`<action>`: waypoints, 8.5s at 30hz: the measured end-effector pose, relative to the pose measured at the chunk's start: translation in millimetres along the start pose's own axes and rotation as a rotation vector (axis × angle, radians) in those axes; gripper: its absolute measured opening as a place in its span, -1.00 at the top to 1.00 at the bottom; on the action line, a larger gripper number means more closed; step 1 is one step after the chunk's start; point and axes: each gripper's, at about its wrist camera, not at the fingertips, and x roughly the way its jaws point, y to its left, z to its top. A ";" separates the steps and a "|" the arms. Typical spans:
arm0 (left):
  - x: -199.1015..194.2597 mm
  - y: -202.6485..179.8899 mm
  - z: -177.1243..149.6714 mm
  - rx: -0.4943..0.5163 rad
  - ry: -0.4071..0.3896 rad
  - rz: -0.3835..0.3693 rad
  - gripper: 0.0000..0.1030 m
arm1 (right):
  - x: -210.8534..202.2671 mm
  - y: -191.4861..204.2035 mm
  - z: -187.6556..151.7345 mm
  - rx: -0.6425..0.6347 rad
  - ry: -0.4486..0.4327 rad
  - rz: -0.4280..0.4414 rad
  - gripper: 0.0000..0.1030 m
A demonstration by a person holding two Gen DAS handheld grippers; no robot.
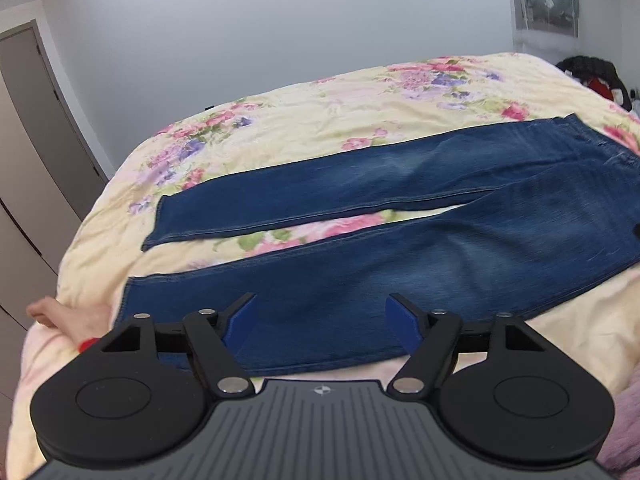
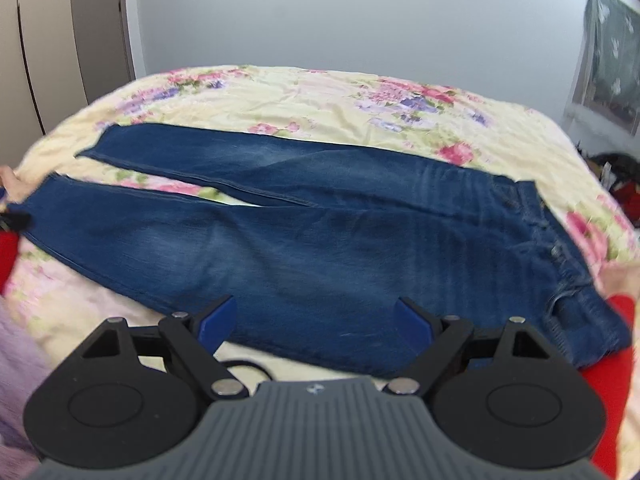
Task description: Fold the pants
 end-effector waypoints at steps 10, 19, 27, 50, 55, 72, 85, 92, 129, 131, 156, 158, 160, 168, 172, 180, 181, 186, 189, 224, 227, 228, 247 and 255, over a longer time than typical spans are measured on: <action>44.9 81.0 -3.0 0.145 0.155 0.013 0.02 | 64.5 -101.5 3.2 0.054 0.147 -0.074 -0.10; 83.0 95.9 -39.8 0.491 0.309 -0.047 0.08 | 94.2 -146.9 -1.8 -0.018 0.251 -0.163 0.12; 129.3 89.3 -83.4 0.724 0.459 -0.016 0.05 | 104.6 -142.9 -12.7 -0.197 0.298 -0.180 0.13; 145.2 105.1 -69.8 0.638 0.325 0.334 0.87 | 109.7 -131.2 -26.5 -0.385 0.325 -0.195 0.07; 141.3 108.9 -47.4 0.526 0.293 0.353 0.90 | 97.4 -130.4 -34.2 -0.442 0.305 -0.171 0.07; 135.9 111.5 -40.0 0.406 0.312 0.357 0.91 | 76.9 -110.9 -74.6 -0.750 0.378 -0.069 -0.05; 138.9 112.8 -40.5 0.350 0.321 0.355 0.91 | 91.7 -106.2 -88.8 -0.837 0.328 -0.171 0.53; 132.7 122.8 -26.3 0.257 0.270 0.352 0.95 | 65.7 -114.0 -55.5 -0.708 0.152 -0.237 0.91; 445.6 122.1 143.1 0.286 0.321 0.414 0.95 | 373.5 -183.1 171.3 -0.505 0.267 -0.362 0.89; 444.9 123.7 140.2 0.278 0.308 0.405 0.95 | 378.4 -182.2 171.8 -0.504 0.273 -0.360 0.88; 418.6 215.8 164.3 -0.016 0.210 0.473 0.16 | 381.2 -177.2 174.8 -0.438 0.241 -0.446 0.87; 399.6 238.5 158.6 -0.154 0.181 0.419 0.17 | 381.1 -177.4 175.2 -0.433 0.243 -0.447 0.87; 382.6 257.7 146.3 -0.276 0.159 0.350 0.17 | 381.5 -177.0 175.4 -0.428 0.243 -0.452 0.86; 359.1 265.2 102.0 -0.401 0.180 0.290 0.17 | 381.9 -179.2 189.0 -0.355 0.262 -0.485 0.74; 346.2 231.6 91.1 -0.316 0.183 0.217 0.17 | 362.7 -189.0 203.4 -0.274 0.252 -0.454 0.66; 347.2 174.8 82.6 -0.216 0.232 0.181 0.17 | 318.6 -211.3 228.2 -0.092 0.216 -0.279 0.03; 348.1 171.9 81.9 -0.211 0.237 0.186 0.17 | 312.8 -212.2 229.7 -0.079 0.187 -0.287 -0.24; 345.9 163.0 83.5 -0.213 0.255 0.192 0.17 | 288.1 -229.3 238.6 -0.013 0.130 -0.303 -0.58; 347.1 157.9 82.2 -0.207 0.264 0.197 0.17 | 276.7 -252.2 229.1 0.021 0.135 -0.347 -0.56; 286.2 115.0 93.1 -0.222 0.231 0.254 0.20 | 223.5 -388.0 46.1 0.853 0.068 -0.205 0.73; 283.2 115.5 92.4 -0.225 0.236 0.262 0.20 | 220.6 -366.9 76.0 0.593 0.081 -0.314 0.84; 281.7 115.0 91.6 -0.225 0.236 0.262 0.20 | 221.7 -361.8 81.9 0.527 0.088 -0.348 0.84; 246.4 141.1 68.2 -0.277 0.201 0.193 0.20 | 194.2 -230.3 94.4 0.066 0.124 -0.453 0.00; 227.6 143.4 54.8 -0.296 0.172 0.152 0.20 | 167.2 -103.7 44.8 0.206 0.086 -0.118 0.07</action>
